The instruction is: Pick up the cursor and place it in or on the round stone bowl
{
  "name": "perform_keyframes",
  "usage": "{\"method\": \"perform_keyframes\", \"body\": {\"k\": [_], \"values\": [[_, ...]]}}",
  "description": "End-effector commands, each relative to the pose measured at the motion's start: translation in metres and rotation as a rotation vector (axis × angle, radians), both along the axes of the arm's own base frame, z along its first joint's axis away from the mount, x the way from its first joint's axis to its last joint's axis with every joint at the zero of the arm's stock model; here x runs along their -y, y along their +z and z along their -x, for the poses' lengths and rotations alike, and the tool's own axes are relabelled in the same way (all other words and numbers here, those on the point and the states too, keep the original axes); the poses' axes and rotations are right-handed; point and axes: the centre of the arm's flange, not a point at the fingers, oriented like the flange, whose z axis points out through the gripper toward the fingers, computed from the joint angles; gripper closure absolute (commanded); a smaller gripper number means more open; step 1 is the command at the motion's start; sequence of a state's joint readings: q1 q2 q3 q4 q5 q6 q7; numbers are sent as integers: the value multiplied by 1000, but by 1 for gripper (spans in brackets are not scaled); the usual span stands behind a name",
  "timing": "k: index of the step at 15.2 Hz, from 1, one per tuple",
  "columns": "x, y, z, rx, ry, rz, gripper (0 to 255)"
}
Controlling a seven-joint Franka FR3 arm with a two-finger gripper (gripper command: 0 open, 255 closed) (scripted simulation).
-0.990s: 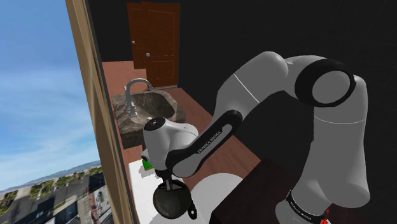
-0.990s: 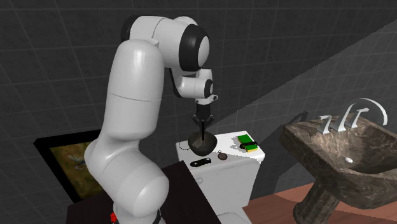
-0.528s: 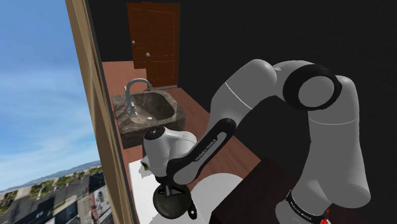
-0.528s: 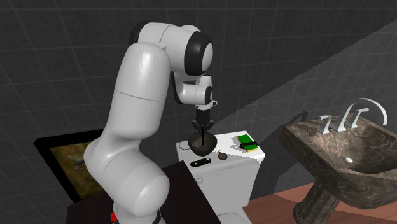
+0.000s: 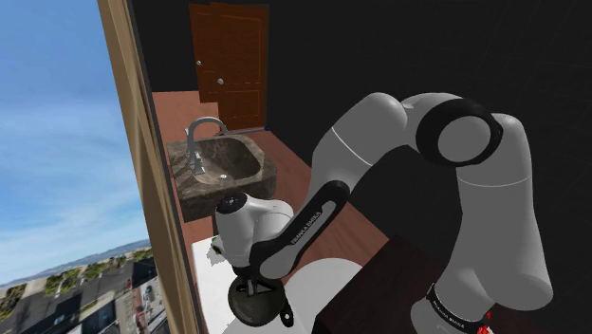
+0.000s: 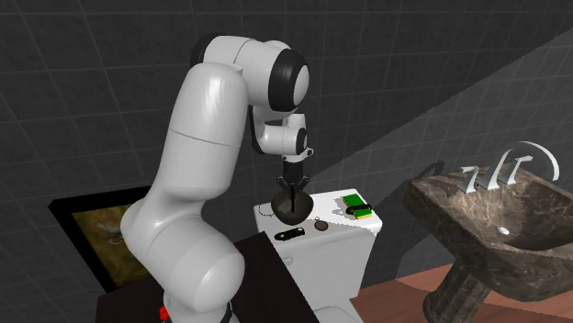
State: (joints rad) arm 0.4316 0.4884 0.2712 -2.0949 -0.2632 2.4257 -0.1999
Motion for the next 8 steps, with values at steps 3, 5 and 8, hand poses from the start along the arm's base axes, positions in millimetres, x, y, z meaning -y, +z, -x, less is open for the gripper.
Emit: {"method": "perform_keyframes", "body": {"k": [3, 5, 8], "values": [[0, 0, 0, 0, 0, 0, 0], [0, 0, 0, 0, 0, 0, 0], [-2, 13, -1, 0, 0, 0, 0]]}}
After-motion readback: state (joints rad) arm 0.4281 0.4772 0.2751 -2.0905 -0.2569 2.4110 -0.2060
